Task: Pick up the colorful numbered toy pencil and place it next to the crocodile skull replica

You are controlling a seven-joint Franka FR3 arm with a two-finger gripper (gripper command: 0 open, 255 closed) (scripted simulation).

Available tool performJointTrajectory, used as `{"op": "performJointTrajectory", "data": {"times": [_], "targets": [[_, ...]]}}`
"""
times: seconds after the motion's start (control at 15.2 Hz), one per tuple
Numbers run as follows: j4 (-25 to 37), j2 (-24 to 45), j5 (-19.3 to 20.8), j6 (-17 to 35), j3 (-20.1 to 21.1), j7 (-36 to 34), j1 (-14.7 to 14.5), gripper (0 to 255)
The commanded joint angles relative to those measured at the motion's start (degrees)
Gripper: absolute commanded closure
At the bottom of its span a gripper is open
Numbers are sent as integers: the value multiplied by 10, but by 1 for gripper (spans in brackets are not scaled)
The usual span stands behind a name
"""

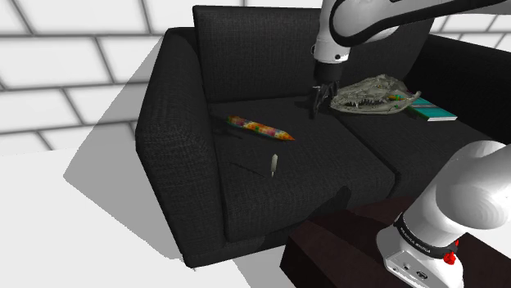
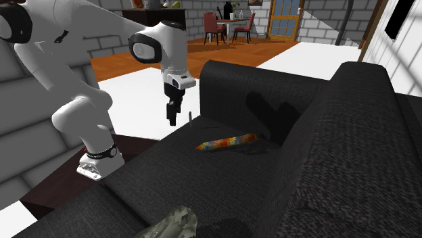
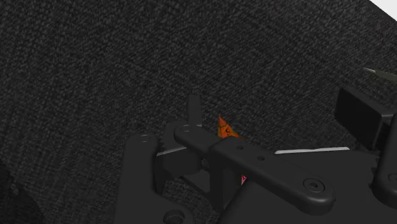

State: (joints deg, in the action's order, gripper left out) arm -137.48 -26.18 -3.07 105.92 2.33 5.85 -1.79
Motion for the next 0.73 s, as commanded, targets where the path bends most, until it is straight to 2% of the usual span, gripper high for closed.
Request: {"op": "performJointTrajectory", "data": {"times": [0.0,0.66], "targets": [[18,43,4,34,3,14,-5,0],[130,246,32,164,20,72,-23,0]]}}
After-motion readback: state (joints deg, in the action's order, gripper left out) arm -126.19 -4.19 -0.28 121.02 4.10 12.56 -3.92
